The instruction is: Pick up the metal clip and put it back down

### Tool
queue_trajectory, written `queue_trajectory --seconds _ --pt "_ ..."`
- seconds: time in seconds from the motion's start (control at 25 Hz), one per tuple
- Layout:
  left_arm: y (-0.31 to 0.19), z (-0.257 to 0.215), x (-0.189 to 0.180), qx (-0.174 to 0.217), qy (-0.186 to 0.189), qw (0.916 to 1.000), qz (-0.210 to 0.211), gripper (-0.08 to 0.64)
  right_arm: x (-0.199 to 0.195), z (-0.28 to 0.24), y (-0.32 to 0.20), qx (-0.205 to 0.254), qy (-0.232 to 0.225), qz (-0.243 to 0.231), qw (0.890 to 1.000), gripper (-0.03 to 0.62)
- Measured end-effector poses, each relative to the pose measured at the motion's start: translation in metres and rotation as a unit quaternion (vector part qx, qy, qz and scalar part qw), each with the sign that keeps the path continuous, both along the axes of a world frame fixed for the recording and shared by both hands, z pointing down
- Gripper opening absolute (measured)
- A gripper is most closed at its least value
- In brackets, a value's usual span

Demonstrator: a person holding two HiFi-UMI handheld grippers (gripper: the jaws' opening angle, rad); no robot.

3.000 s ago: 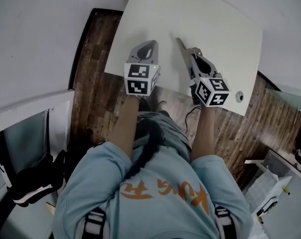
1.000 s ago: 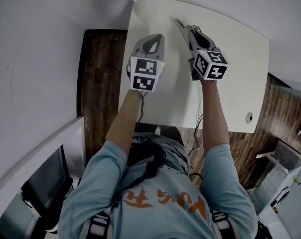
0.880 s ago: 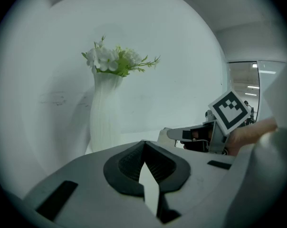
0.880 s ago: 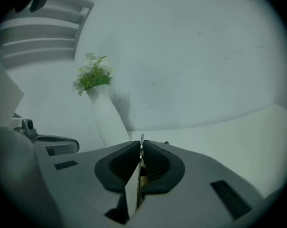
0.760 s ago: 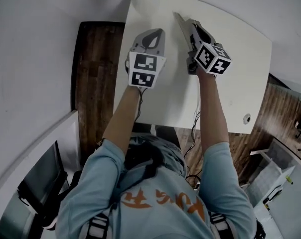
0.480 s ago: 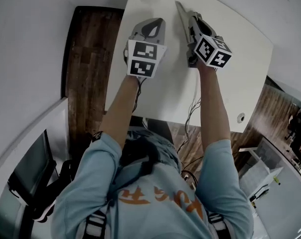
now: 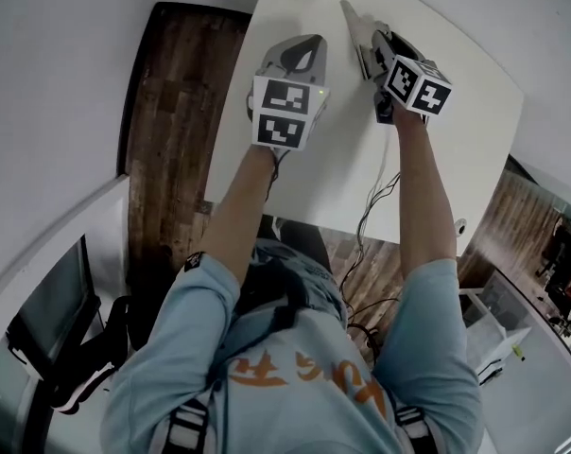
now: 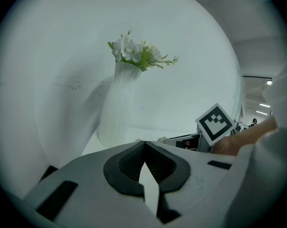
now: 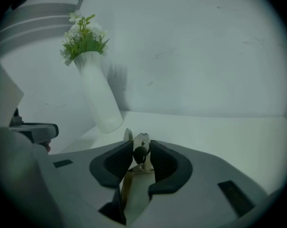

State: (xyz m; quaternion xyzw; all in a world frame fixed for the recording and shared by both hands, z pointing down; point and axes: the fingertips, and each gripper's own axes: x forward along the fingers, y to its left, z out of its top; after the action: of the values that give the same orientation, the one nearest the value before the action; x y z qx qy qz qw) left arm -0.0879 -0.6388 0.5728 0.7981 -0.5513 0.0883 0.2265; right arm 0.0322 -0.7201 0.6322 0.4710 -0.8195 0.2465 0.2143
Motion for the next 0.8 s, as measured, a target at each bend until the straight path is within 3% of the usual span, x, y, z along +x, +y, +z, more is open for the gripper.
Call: queue_trajectory --seconds 0.16,0.28,0.56,0.8 --pt "0.013 -0.003 0.000 -0.006 -0.007 1.0000 -0.001 0.017 0.005 -0.005 0.001 0.008 0.053 -0.011 0.999 0.180" --pt "0.020 -0.007 -0.003 -0.005 -0.009 0.9999 0.000 0.017 -0.001 -0.026 0.009 0.037 0.046 -0.013 0.998 0.183" --pt "0.033 -0.032 0.006 0.018 -0.015 0.9997 0.004 0.017 -0.006 -0.079 0.041 0.114 0.035 -0.026 0.993 0.082" --pt "0.055 -0.057 0.016 0.033 -0.009 0.9994 -0.001 0.017 -0.004 -0.116 0.079 0.151 0.018 -0.018 0.988 0.014"
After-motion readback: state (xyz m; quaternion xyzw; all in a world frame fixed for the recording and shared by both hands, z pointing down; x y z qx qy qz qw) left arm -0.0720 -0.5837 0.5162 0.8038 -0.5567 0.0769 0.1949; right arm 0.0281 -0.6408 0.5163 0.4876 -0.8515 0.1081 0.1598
